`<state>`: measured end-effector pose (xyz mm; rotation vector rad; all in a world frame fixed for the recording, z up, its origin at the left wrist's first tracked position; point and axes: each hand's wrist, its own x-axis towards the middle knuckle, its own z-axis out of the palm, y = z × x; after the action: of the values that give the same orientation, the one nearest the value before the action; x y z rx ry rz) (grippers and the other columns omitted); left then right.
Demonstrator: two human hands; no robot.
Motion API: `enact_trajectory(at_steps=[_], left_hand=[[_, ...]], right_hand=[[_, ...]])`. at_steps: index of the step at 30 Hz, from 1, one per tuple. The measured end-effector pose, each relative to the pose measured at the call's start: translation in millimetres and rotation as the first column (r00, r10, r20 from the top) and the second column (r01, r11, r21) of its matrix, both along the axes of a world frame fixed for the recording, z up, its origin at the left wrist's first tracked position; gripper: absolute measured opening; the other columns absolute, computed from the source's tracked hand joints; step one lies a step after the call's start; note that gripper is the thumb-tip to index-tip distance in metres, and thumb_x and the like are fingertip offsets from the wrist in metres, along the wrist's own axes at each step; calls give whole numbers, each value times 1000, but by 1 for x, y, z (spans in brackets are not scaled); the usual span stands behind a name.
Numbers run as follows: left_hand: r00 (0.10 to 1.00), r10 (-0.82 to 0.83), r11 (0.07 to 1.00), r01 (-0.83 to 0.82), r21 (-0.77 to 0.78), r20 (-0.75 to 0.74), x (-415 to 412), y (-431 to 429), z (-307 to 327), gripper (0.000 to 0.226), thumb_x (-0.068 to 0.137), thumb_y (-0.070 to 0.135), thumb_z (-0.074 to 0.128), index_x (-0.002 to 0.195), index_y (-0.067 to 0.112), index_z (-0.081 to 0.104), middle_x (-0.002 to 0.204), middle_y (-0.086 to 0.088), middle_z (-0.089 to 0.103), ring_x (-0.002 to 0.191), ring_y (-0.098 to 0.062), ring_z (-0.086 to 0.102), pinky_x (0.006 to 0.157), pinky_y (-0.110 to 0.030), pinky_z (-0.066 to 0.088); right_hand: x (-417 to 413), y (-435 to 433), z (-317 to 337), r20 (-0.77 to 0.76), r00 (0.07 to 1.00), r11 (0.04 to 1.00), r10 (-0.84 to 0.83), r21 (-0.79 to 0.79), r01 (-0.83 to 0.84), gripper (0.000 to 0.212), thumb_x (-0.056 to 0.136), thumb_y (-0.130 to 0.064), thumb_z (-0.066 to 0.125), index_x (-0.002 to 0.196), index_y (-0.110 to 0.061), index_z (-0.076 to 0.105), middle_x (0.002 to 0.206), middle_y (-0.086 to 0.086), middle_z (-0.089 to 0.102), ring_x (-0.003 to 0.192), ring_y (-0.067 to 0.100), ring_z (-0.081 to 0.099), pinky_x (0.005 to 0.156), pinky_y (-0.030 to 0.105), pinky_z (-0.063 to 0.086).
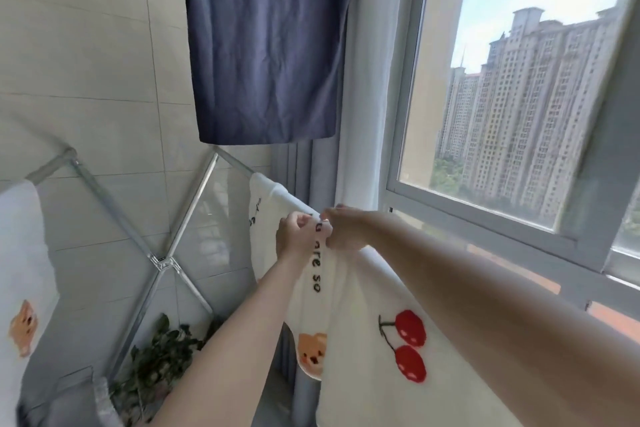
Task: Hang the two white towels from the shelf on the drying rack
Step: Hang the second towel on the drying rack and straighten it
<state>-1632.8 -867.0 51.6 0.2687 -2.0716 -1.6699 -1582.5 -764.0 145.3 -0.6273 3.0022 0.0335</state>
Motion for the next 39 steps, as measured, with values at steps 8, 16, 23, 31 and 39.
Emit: enact_trajectory(at_steps=[8,16,23,31,39], left_hand=[[1000,10,989,-12,-144,-13,-82,-57,-4,36,90,31,42,112,7,58,119,-19,56,108,-36,57,87,-43,48],[977,-97,995,95,-24,-188,-138,-100,-8,24,80,24,49,58,25,55,68,-5,47,69,-22,44,66,-36,38],[993,23,999,-28,-45,-112,-188,-155,-12,22,96,19,35,103,16,55,108,-1,52,100,-18,49,79,-29,44],[978,-204,974,199,112,36,-229,-164,-10,60,94,41,36,150,22,29,154,-5,36,140,-24,35,117,-42,26],[969,-171,985,168,33,178,-276,-190,1,80,91,46,47,154,17,7,159,-6,23,138,-29,36,106,-36,32]], right_hand=[[-84,-51,-25,-8,1000,993,-5,-115,4,47,93,-2,38,140,-10,41,139,10,42,120,29,51,89,36,45],[-148,-105,-36,-51,999,988,17,-150,-25,49,94,-8,41,143,-3,36,141,12,43,125,30,48,96,34,40],[-201,-129,-31,-142,990,985,19,-168,-43,58,90,-30,52,142,-12,34,140,6,38,125,29,45,95,42,46],[-230,-148,-43,-71,993,986,95,-128,-104,83,93,-13,49,154,-29,-5,163,-3,-6,137,31,38,100,39,44],[-237,-155,-35,-22,998,988,55,143,-51,87,91,-27,52,154,-25,-8,151,6,24,114,33,54,89,40,48]])
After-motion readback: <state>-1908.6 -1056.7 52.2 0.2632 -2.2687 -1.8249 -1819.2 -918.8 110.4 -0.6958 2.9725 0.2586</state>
